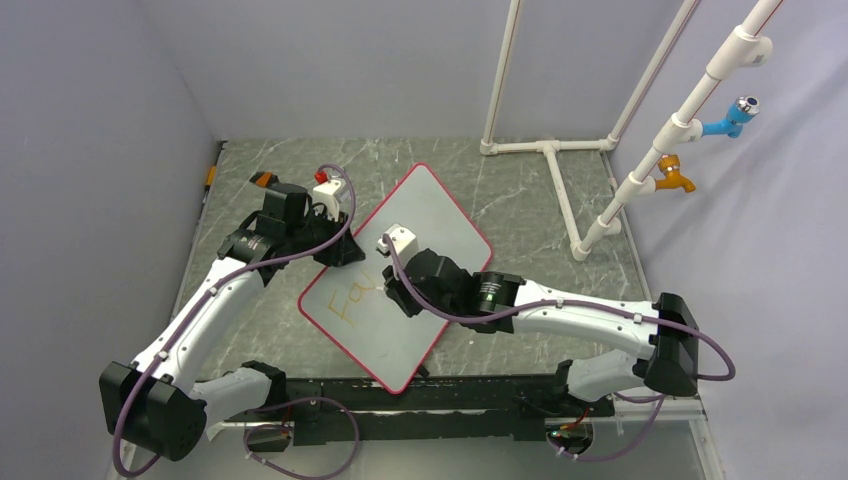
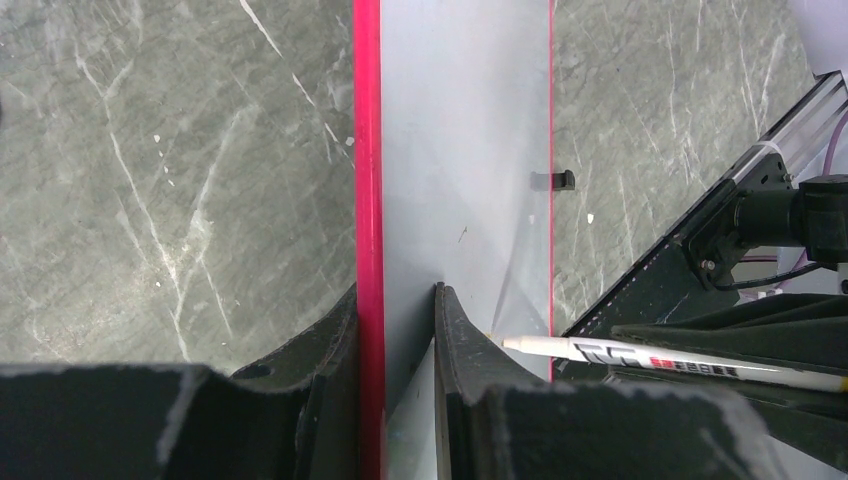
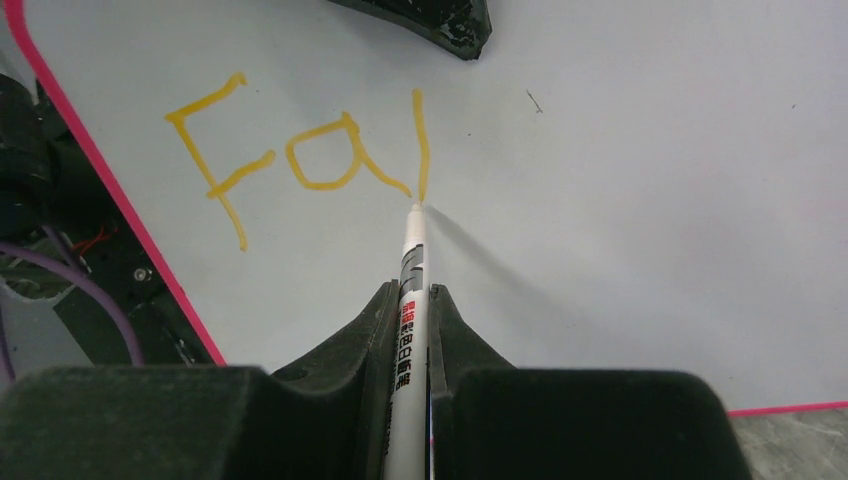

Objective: Write a sentence on the whiteboard

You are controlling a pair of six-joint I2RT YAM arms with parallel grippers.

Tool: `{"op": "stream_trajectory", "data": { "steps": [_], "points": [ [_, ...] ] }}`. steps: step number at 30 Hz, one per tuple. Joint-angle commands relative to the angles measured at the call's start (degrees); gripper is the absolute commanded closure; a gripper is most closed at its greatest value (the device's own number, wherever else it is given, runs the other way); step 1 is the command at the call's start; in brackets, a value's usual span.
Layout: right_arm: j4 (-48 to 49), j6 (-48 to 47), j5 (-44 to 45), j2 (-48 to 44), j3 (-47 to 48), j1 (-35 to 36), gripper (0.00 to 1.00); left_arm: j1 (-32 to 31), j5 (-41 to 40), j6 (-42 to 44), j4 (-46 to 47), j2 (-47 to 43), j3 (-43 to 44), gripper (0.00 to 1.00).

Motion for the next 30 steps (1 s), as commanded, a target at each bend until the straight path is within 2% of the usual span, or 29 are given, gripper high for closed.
{"op": "stream_trajectory", "data": {
  "steps": [1,17,30],
  "points": [
    [0.77,0.0,-0.69,-2.92,1.65,-0.09,1.0,0.13,-8.6,6.17,1.47,-0.91,-0.28,1.0],
    [4.75,-3.99,-0.94,5.42,12.19,-0.1,1.0,0.1,-8.48,6.16,1.41,-1.31,-0.32,1.0],
    [4.89,-4.04,0.46,8.2,12.05,-1.21,1.0,0.1,-8.37,6.16,1.42,-1.54,-0.33,1.0]
  ]
}}
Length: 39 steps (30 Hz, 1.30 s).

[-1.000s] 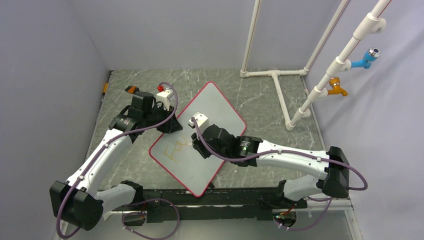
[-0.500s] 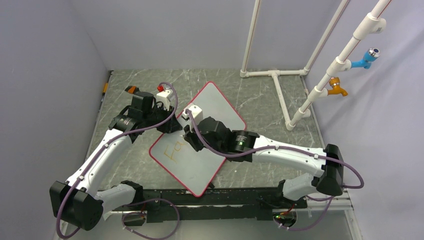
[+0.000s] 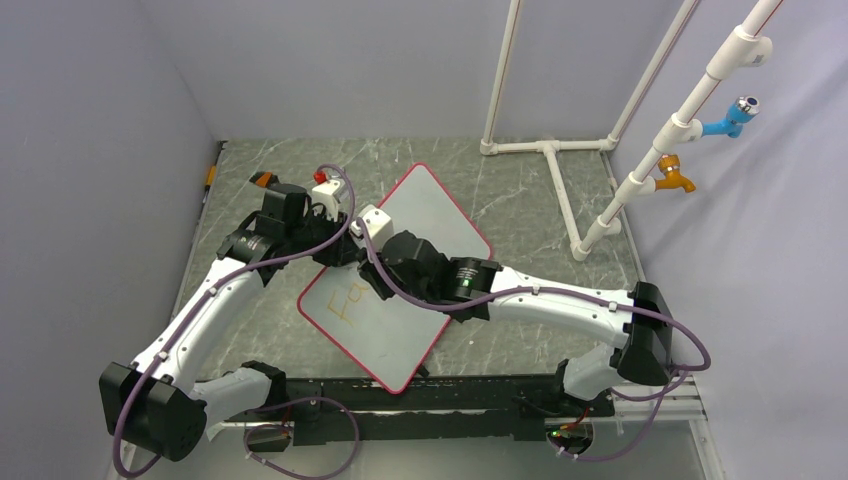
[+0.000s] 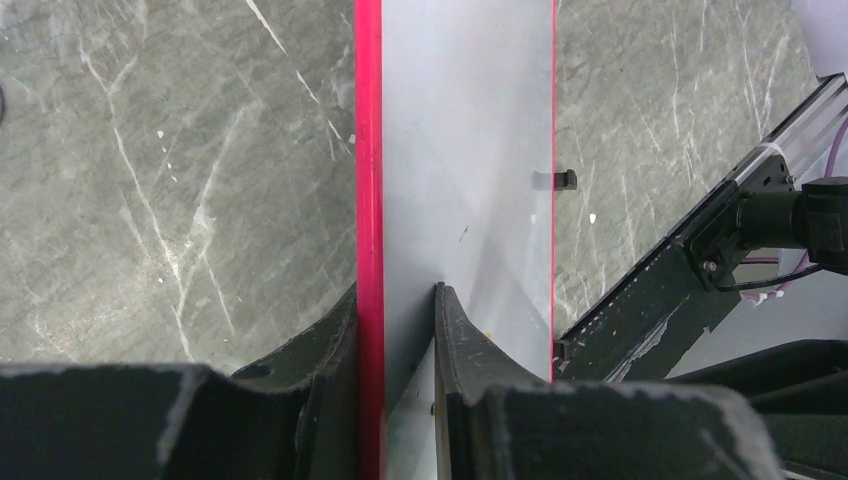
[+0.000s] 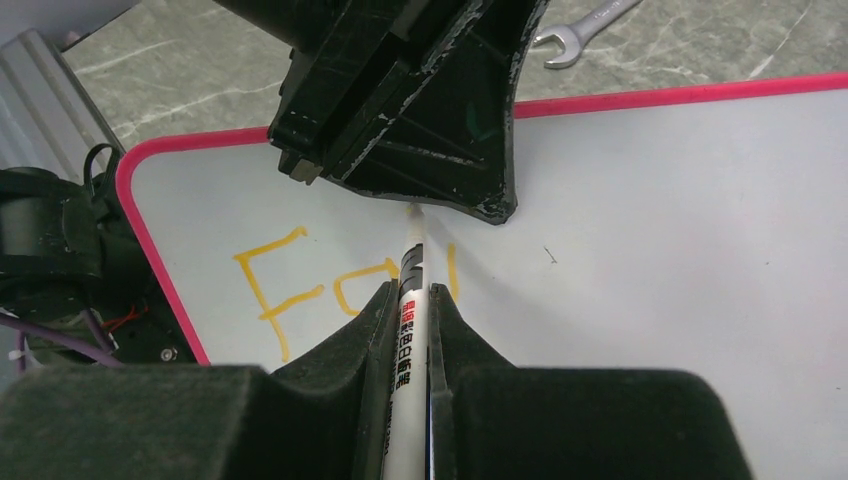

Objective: Write a sentence on the whiteboard

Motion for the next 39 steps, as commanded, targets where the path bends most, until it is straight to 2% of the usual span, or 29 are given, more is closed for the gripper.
{"op": "stream_trajectory", "data": {
  "steps": [1,22,31,39],
  "points": [
    [1.8,-0.4,0.62,0.17,0.87,-1.16,1.0,0.12,-8.21,6.16,1.69,-1.34,-0.21,1.0],
    [0.53,1.04,0.31,-2.89,-3.25,-1.85,1.0,0.1,-8.42,6.29,1.68,-1.1,-0.21,1.0],
    [-1.54,0.3,2.56,-7.42,-2.57,-1.86,1.0,0.09,-8.34,6.29,1.71,-1.16,-0.22,1.0],
    [-2.22,2.34,-0.49,-11.14,-6.74,-4.32,1.0,0.09,-7.4,6.2,1.65,-1.41,-0.23,1.0]
  ]
}}
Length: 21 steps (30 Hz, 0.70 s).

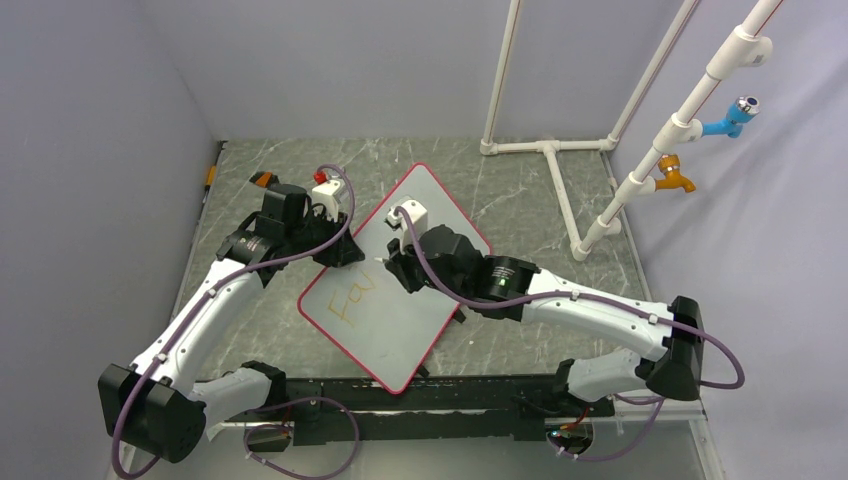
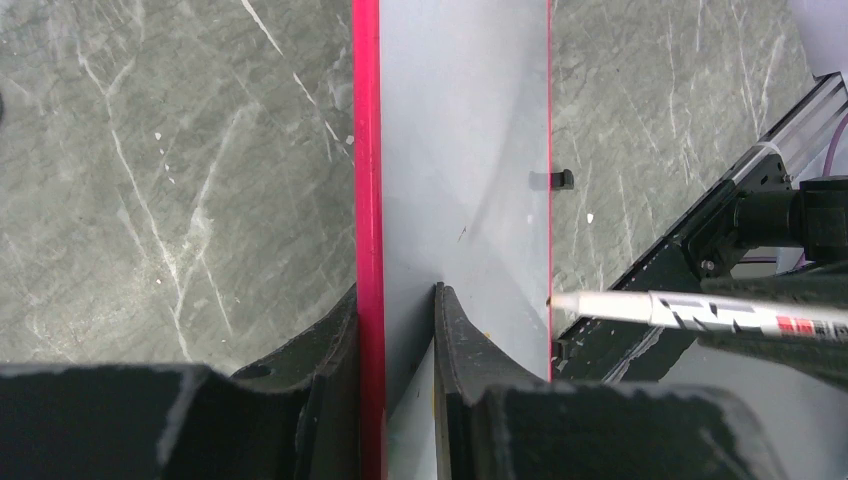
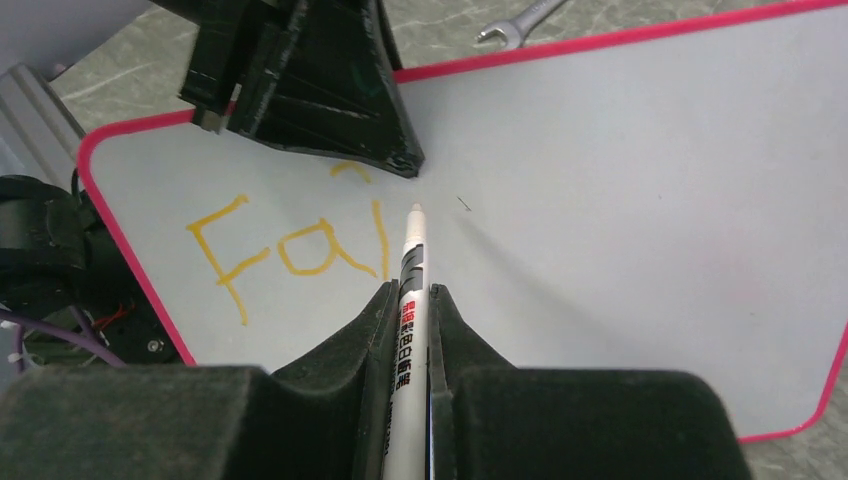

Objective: Write a sentence on the whiteboard

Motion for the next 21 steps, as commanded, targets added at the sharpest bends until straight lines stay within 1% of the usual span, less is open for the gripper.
{"op": "stream_trajectory", "data": {
  "steps": [1,10,21],
  "points": [
    [0.01,1.49,-1.43,-2.16,-2.29,-1.8,1.0,0.12,-7.28,6.31,1.65,-1.07,-0.22,1.0],
    [2.58,2.45,-7.05,-0.77,-2.49,-2.69,1.0,0.04,-6.95,6.22,1.65,-1.49,-0.48,1.0],
    [4.18,2.19,-9.26,2.18,-1.06,-3.05,1.0,0.05,-7.08,6.22,1.6,-1.54,-0.65,1.0]
  ]
}}
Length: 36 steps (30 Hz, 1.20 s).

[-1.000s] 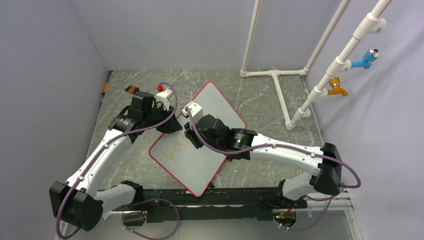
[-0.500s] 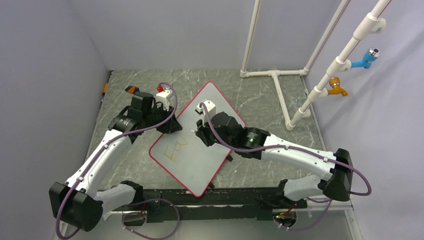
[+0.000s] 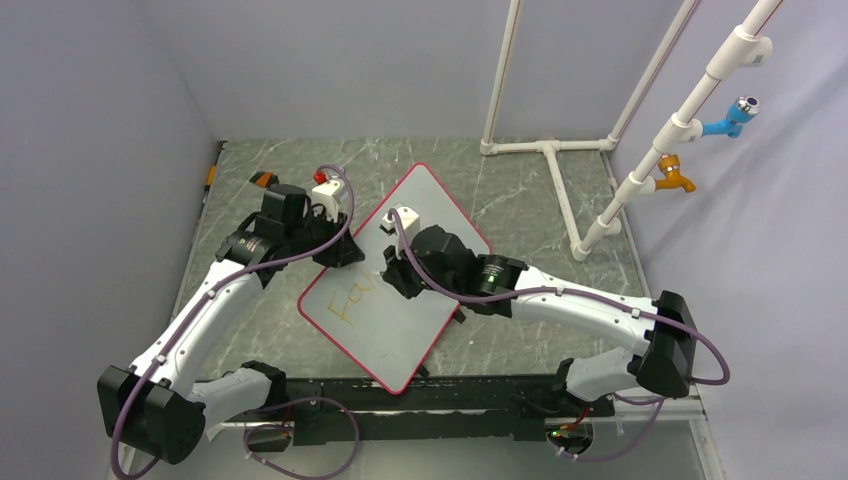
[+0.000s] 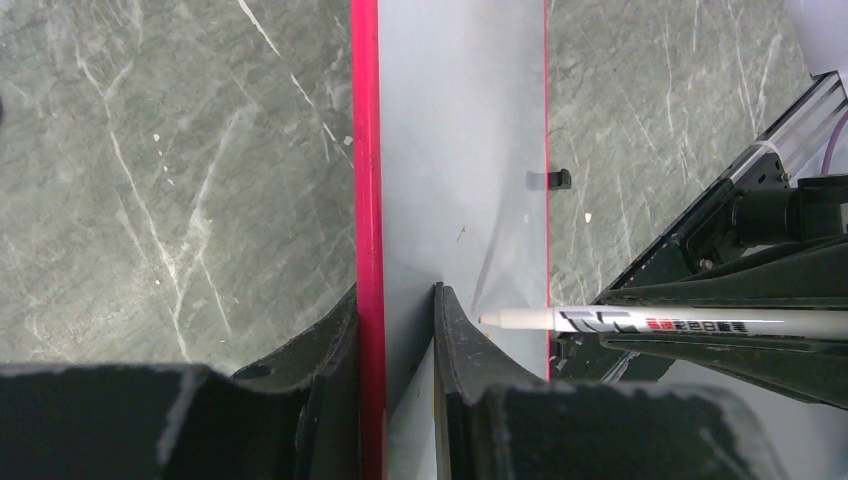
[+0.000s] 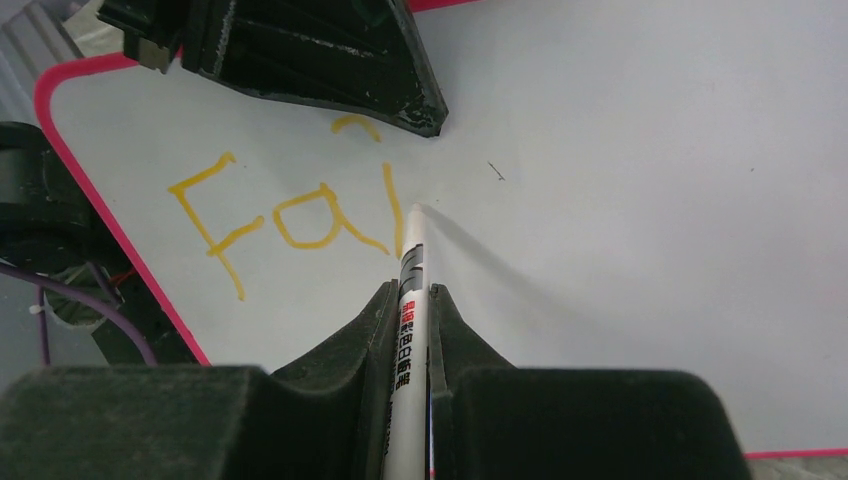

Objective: Write a sentence on the whiteboard

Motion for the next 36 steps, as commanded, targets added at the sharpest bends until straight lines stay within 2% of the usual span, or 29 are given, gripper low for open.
{"op": "stream_trajectory", "data": {
  "steps": [1,36],
  "points": [
    [3.35,0.37,-1.46,0.67,2.19,-0.47,1.0,0.13,-7.24,6.2,1.66,-1.17,-0.63,1.0],
    [0.84,-1.83,1.12,4.26,4.49,-4.13,1.0,0.12,-7.11,6.2,1.66,-1.61,-0.74,1.0]
  ]
}}
